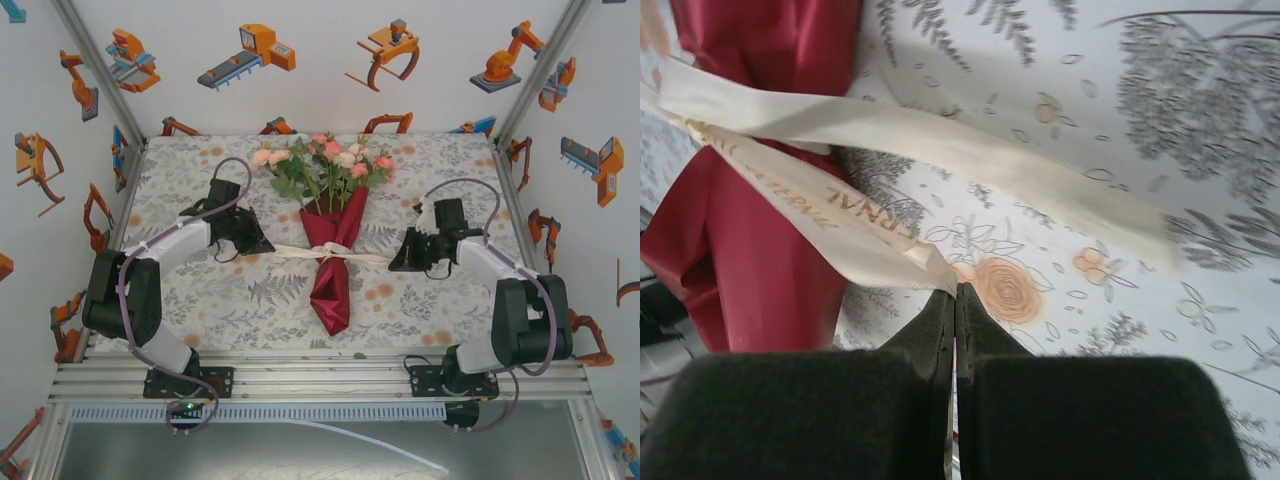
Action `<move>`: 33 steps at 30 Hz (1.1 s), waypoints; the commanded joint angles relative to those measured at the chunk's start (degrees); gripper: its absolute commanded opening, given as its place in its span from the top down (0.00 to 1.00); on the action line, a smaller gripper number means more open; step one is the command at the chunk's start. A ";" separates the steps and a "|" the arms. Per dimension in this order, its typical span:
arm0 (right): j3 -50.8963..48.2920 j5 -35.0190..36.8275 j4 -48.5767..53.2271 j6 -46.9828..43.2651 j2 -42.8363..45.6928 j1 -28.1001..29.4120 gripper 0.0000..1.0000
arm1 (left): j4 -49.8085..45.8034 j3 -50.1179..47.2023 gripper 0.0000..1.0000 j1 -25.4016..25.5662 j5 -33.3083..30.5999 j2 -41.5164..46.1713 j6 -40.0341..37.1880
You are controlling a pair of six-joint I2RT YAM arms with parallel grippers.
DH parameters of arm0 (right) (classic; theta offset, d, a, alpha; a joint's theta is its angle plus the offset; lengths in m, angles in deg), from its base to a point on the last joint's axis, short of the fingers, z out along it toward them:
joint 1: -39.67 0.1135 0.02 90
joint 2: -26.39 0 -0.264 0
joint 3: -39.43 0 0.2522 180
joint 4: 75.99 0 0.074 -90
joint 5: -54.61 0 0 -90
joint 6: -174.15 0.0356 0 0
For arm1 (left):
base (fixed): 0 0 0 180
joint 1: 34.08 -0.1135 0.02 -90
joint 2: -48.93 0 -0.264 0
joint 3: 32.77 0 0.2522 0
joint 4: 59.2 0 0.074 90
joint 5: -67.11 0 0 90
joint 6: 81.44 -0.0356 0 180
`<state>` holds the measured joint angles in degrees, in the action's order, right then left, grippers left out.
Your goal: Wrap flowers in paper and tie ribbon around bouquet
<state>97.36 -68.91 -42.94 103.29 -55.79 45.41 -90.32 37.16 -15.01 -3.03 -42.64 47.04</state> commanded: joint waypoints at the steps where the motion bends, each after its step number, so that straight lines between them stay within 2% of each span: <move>1: -1.66 3.31 1.75 1.61 2.50 -2.85 1.00 | 2.26 -2.16 1.00 -3.58 1.76 1.20 1.61; 6: -2.32 2.68 0.94 1.42 3.81 -3.34 1.00 | 5.03 -3.08 1.00 -4.91 4.78 1.00 2.40; 9: -2.92 0.13 -0.99 1.29 4.32 -3.18 1.00 | 8.53 -2.16 1.00 -2.91 8.71 -0.07 2.64; 12: -2.95 -0.51 -1.71 0.91 4.98 -3.19 1.00 | 7.40 0.18 1.00 -0.61 8.51 -1.30 1.27; 14: -2.52 -1.38 -1.70 0.36 5.02 -3.22 0.96 | 7.44 0.53 0.98 0.03 8.02 -1.99 1.49; 17: -1.85 -2.84 -1.75 0.02 5.20 -3.21 0.82 | 8.22 0.26 0.88 0.04 7.56 -2.64 2.30; 21: -0.86 0.59 0.01 1.31 6.80 -3.20 0.49 | 8.12 0.33 0.75 0.07 8.87 -2.97 2.41; 22: -0.59 1.73 0.65 1.19 7.73 -3.20 0.36 | 7.83 0.35 0.73 0.06 8.80 -2.42 2.35; 23: -0.53 2.75 1.12 0.98 8.94 -3.21 0.27 | 7.73 0.22 0.71 0.07 8.67 -1.89 2.24; 24: -0.56 3.91 1.46 0.78 10.41 -3.23 0.21 | 7.48 0.21 0.69 0.04 8.46 -0.97 2.04; 28: -1.21 6.66 2.16 -1.92 15.90 -3.19 0.18 | 5.92 0.82 0.58 -0.45 8.14 3.28 0.96; 33: -4.35 7.99 -0.54 -5.02 18.75 -3.23 0.16 | -0.24 2.87 0.55 -0.44 4.48 7.98 -1.41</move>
<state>94.93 -62.88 -42.40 101.04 -37.56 42.46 -86.39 37.77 -15.16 3.28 -38.09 48.11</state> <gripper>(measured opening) 0.837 0.447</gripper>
